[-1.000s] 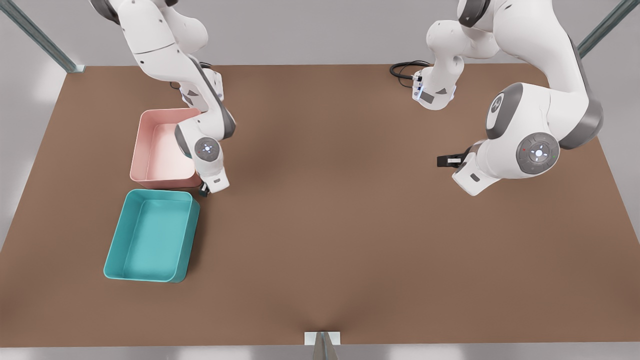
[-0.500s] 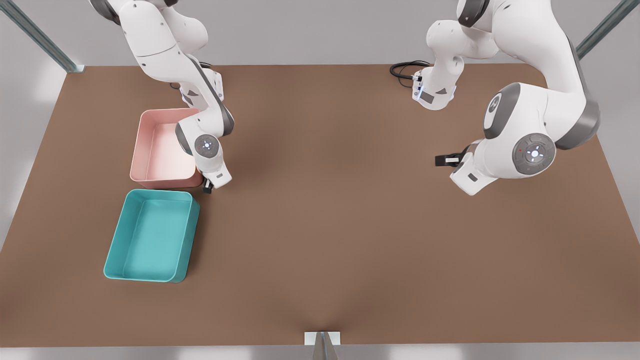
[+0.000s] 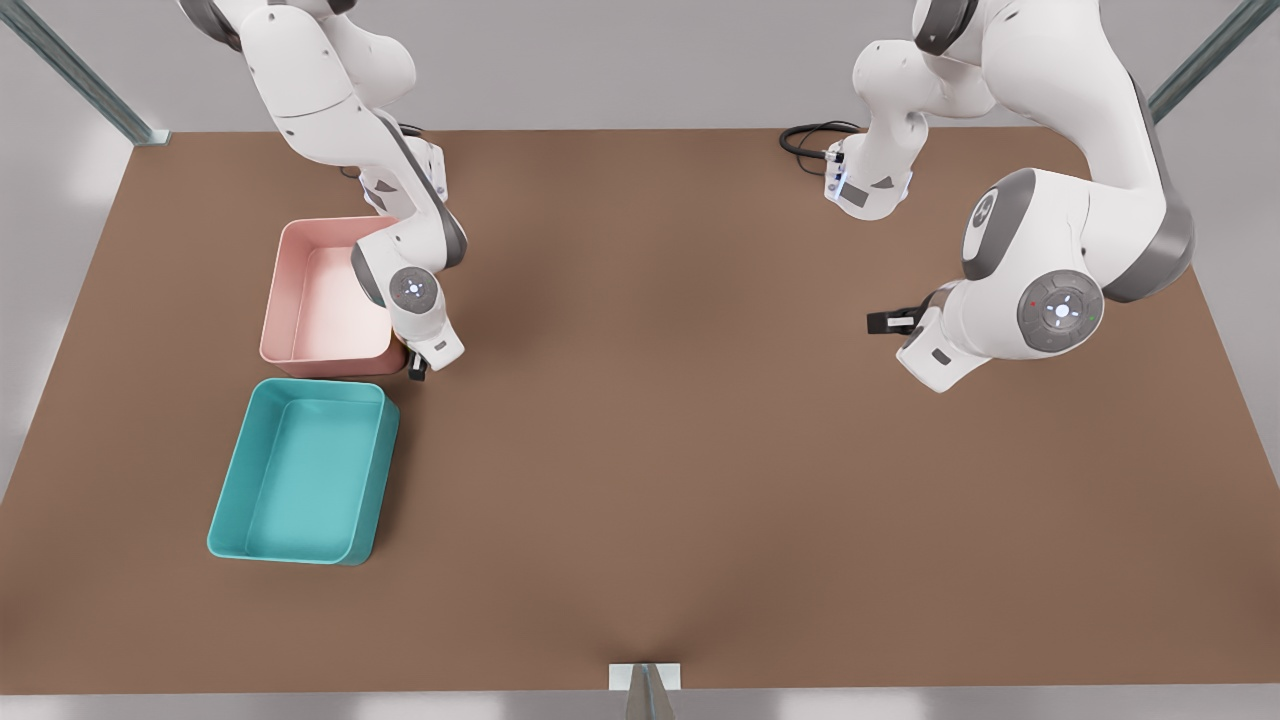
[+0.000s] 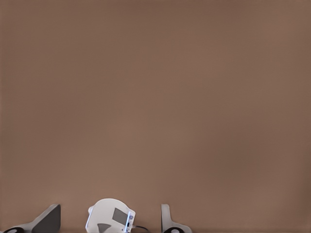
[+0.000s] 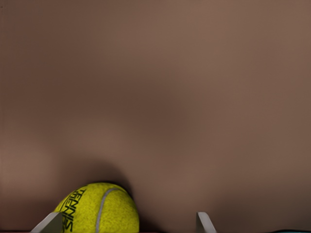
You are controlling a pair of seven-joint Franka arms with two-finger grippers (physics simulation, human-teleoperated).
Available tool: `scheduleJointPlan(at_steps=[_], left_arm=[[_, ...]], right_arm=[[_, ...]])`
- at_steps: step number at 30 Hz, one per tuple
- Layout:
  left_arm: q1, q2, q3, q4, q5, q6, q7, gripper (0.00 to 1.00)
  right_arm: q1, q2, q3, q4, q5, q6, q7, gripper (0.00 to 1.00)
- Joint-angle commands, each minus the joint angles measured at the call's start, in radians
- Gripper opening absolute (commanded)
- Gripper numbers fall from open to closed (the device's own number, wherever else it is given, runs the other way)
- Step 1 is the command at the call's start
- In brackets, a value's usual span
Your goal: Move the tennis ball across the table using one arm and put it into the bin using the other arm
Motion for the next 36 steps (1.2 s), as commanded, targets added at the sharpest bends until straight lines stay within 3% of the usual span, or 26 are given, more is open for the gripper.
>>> scheduleJointPlan(at_steps=[1, 32, 34, 36], left_arm=[[0.000, -0.001, 0.000, 0.000, 0.001, -0.001, -0.018, 1.00], [0.003, 0.006, 0.000, 0.002, 0.004, 0.000, -0.018, 1.00], [0.003, 0.011, 0.001, 0.000, 0.004, 0.000, -0.018, 1.00], [0.003, 0.013, 0.000, 0.002, 0.004, 0.000, -0.018, 1.00]], right_arm=[[0.002, 0.001, 0.001, -0.002, 0.001, 0.002, -0.040, 1.00], [-0.024, 0.024, 0.001, -0.091, 0.001, 0.080, -0.035, 1.00], [-0.024, 0.021, 0.001, -0.091, 0.001, 0.076, -0.035, 0.94], [-0.024, 0.019, 0.001, -0.091, 0.001, 0.076, -0.037, 0.73]])
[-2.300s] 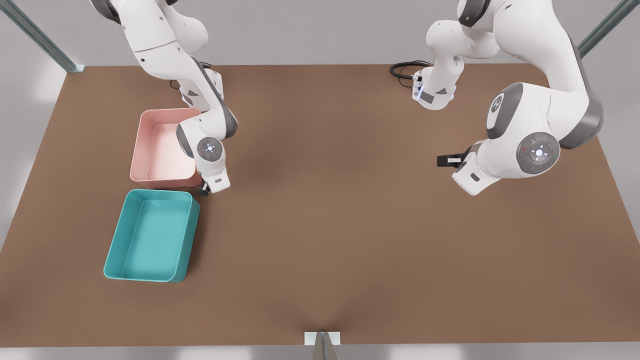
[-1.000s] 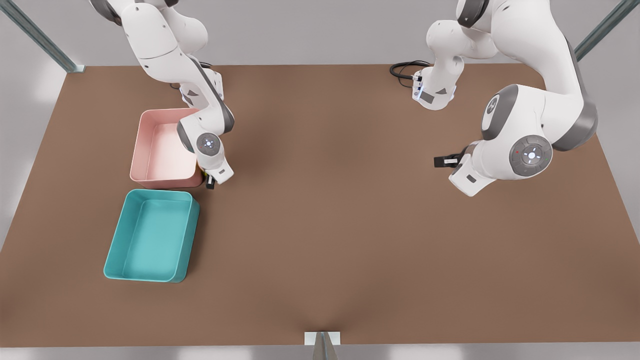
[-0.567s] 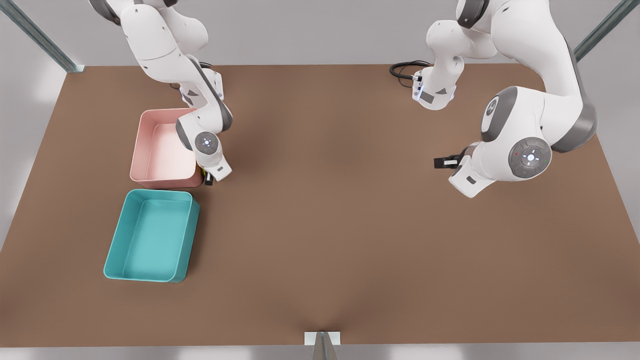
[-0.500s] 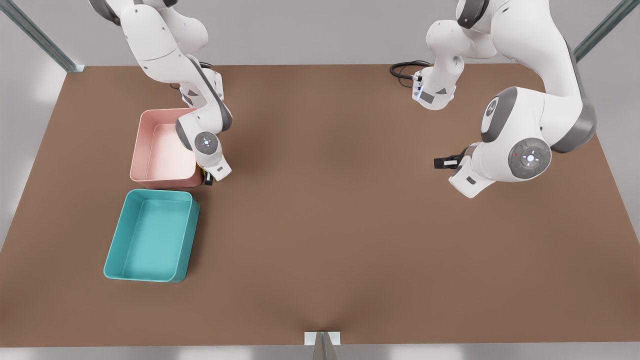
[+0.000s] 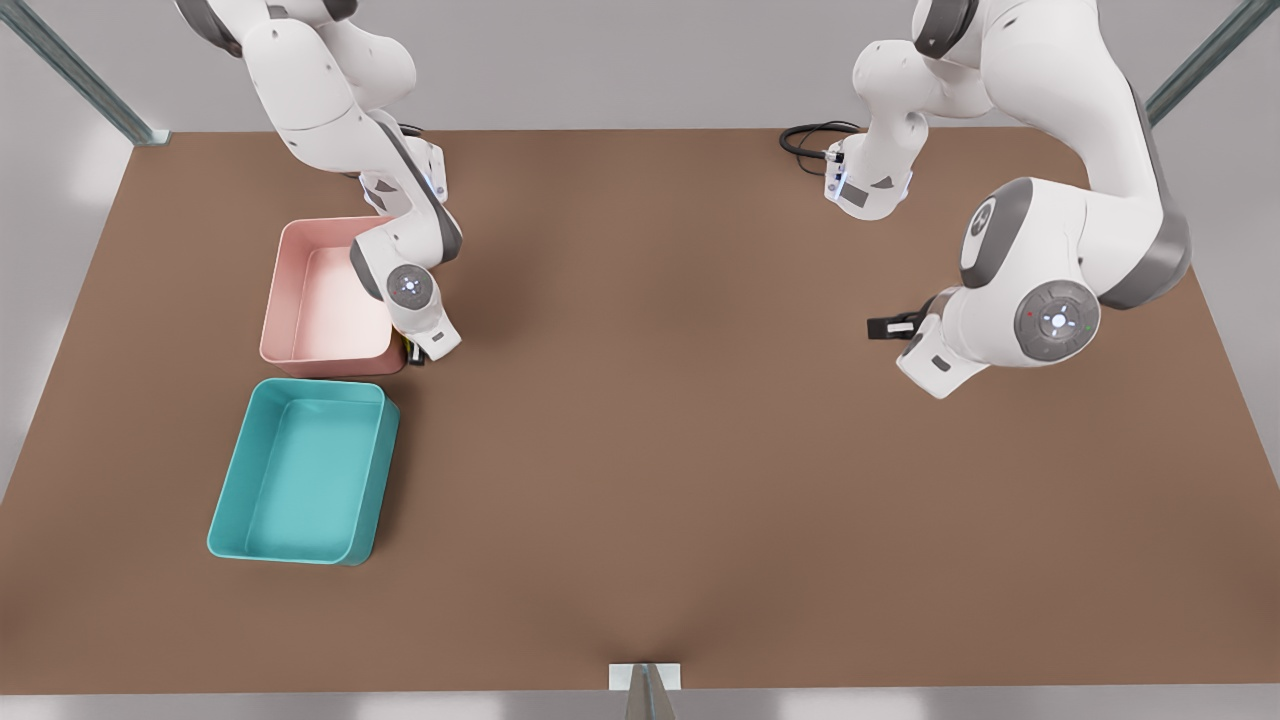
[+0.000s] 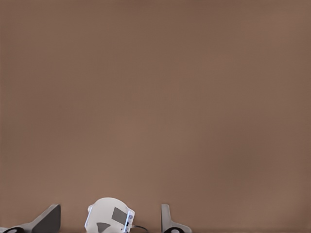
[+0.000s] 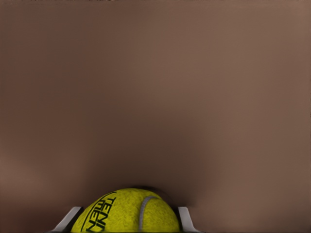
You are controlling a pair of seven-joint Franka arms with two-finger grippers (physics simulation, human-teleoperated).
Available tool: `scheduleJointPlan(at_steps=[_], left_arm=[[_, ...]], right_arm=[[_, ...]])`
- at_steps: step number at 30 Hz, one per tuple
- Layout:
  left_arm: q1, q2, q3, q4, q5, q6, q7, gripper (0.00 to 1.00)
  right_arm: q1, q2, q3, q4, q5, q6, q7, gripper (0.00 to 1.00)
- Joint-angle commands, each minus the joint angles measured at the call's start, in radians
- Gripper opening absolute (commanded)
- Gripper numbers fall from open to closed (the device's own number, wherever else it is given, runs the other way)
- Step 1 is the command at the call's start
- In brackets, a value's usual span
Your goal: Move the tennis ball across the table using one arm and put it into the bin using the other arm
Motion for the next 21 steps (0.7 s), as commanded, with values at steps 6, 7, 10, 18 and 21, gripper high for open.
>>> scheduleJointPlan(at_steps=[6, 7, 10, 18, 21], left_arm=[[0.001, 0.001, 0.000, 0.002, 0.001, 0.000, -0.002, 1.00], [0.001, 0.001, 0.000, 0.002, 0.002, 0.000, -0.002, 1.00], [0.002, 0.001, 0.000, 0.002, 0.002, 0.000, -0.002, 1.00], [0.001, 0.001, 0.000, 0.002, 0.001, 0.000, -0.002, 1.00], [0.001, 0.001, 0.000, 0.002, 0.001, 0.000, 0.000, 1.00]], right_arm=[[-0.009, -0.004, 0.001, 0.002, -0.002, 0.001, -0.007, 0.69], [-0.008, -0.006, 0.001, 0.007, -0.002, 0.000, -0.007, 0.68], [-0.006, -0.004, 0.003, 0.019, 0.000, 0.000, -0.004, 0.67], [0.026, 0.002, 0.058, 0.141, 0.020, 0.002, 0.067, 0.67], [-0.009, -0.009, 0.055, 0.281, 0.159, -0.069, 0.059, 0.67]])
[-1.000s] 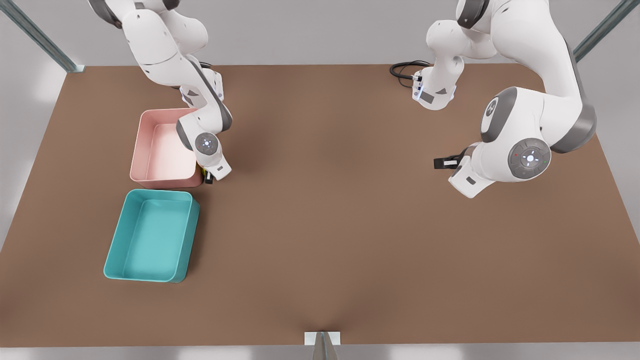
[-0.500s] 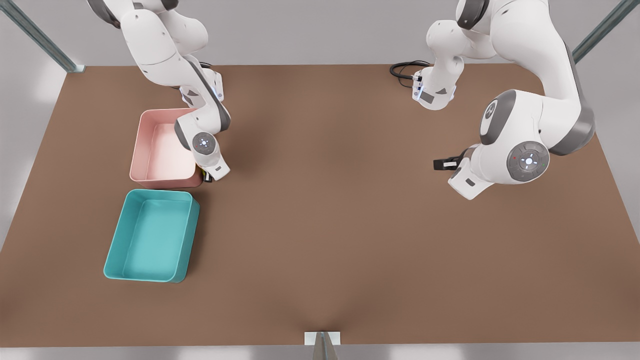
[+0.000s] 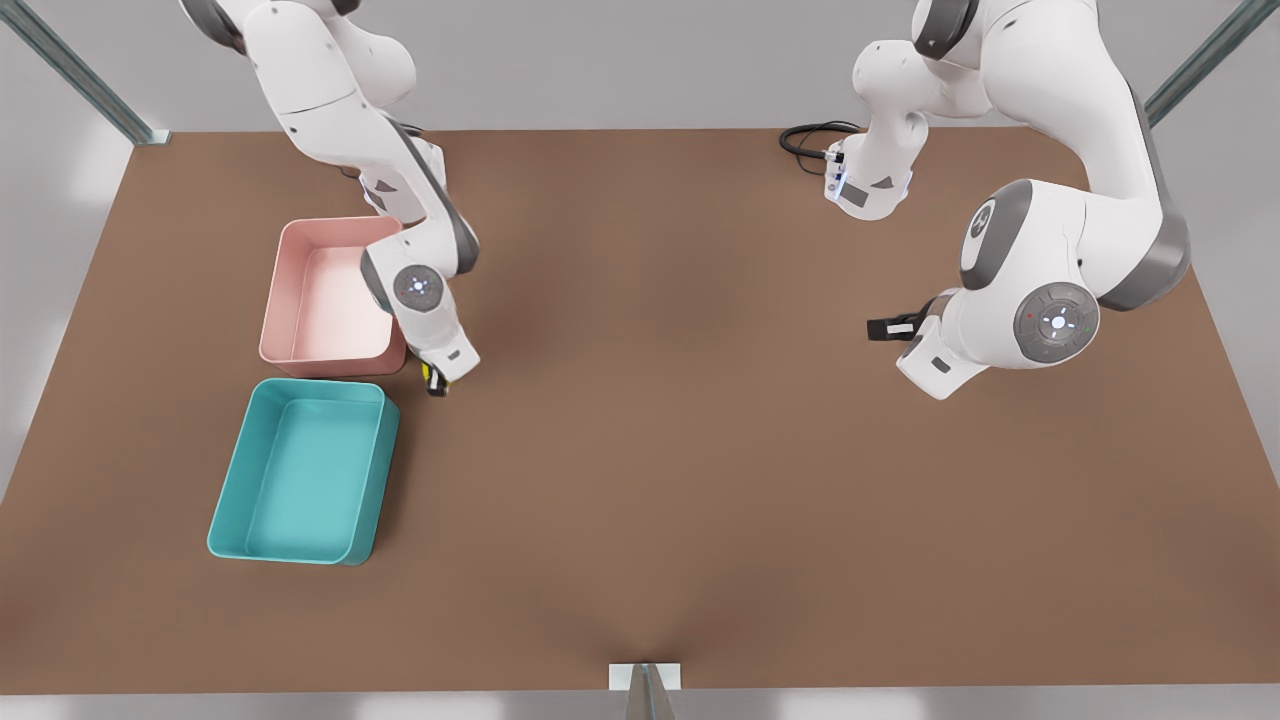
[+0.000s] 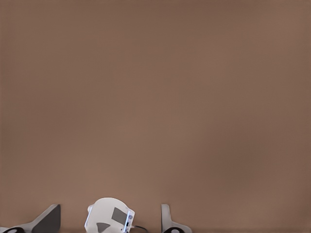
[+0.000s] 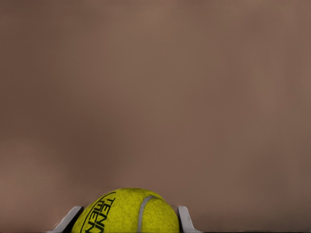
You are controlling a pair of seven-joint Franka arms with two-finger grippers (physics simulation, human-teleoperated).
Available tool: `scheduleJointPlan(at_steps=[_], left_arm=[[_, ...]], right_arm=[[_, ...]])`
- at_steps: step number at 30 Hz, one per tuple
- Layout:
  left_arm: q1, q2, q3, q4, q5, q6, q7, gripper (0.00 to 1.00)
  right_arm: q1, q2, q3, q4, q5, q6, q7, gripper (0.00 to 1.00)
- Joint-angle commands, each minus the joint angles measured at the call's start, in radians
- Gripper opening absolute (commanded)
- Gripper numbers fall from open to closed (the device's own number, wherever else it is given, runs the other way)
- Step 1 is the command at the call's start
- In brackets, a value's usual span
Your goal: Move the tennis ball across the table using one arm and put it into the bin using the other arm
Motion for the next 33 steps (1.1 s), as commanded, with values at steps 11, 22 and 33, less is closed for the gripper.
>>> scheduleJointPlan(at_steps=[11, 22, 33], left_arm=[[0.000, -0.001, 0.000, 0.000, 0.000, -0.001, -0.001, 1.00], [-0.002, -0.001, 0.000, 0.000, 0.000, -0.018, -0.001, 1.00], [0.014, -0.162, -0.037, -0.239, 0.060, 0.203, 0.036, 1.00]], right_arm=[[-0.279, 0.081, -0.069, 0.343, 0.191, -0.303, 0.037, 0.67], [-0.297, 0.187, -0.027, 0.671, 0.245, -0.731, 0.525, 1.00], [-0.351, -0.195, 0.029, 0.774, 0.154, -1.026, 1.107, 1.00]])
